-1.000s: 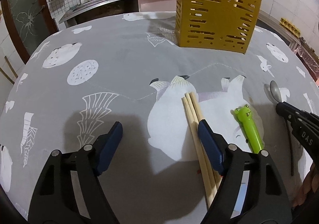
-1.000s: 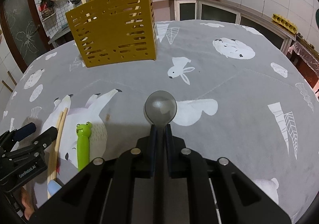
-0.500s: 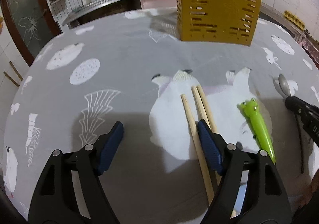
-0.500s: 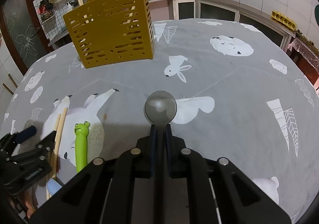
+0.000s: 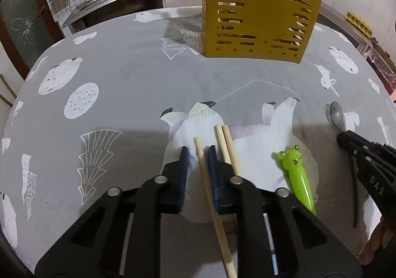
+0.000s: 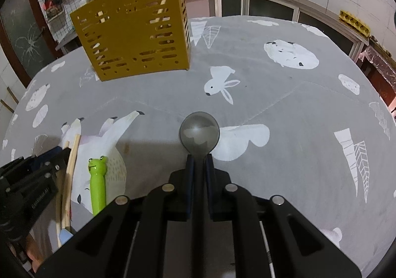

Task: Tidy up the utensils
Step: 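Close the left tool on a wooden chopstick and lift it, then carry the left tool's chopstick and the right tool's spoon over the yellow holder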

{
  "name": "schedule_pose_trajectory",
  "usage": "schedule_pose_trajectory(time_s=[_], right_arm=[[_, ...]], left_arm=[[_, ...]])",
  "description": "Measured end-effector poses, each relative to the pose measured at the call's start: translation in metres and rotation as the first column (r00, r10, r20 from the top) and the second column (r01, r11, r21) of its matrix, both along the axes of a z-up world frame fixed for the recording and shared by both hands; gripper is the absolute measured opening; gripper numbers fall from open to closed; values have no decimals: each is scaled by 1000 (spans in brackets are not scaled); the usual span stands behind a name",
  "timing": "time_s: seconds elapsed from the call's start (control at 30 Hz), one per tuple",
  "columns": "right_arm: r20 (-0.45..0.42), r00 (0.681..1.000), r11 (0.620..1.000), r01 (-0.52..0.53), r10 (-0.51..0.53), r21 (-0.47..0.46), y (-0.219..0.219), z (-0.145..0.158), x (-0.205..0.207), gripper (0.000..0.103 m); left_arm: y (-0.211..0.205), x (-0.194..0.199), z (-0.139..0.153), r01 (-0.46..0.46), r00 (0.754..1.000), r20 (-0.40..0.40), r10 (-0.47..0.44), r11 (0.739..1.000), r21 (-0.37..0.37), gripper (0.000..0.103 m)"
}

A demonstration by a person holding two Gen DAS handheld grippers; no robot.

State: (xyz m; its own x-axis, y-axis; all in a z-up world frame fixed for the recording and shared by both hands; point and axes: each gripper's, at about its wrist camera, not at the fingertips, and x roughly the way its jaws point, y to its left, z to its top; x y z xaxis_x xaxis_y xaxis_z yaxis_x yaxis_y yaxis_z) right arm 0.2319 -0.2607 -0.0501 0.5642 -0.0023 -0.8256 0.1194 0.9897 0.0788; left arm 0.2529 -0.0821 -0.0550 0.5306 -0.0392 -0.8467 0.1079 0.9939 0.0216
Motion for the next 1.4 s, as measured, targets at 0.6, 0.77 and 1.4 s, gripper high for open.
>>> schedule_pose_trajectory(time_s=[0.6,0.77,1.4], right_arm=[[163,985,995,34,-49,92,-10,18,-9,9],[280,959,992,13,-48,126,-10,41,-17,9],[497,868,999,-19,-8,48,2,97,-13,8]], left_arm=[[21,-2,21,26,996,84,-16,992,-125,4],[27,-14,59,53,973,230,-15,986,-157,4],[39,-35,146,87,838,546,4,986,-140,4]])
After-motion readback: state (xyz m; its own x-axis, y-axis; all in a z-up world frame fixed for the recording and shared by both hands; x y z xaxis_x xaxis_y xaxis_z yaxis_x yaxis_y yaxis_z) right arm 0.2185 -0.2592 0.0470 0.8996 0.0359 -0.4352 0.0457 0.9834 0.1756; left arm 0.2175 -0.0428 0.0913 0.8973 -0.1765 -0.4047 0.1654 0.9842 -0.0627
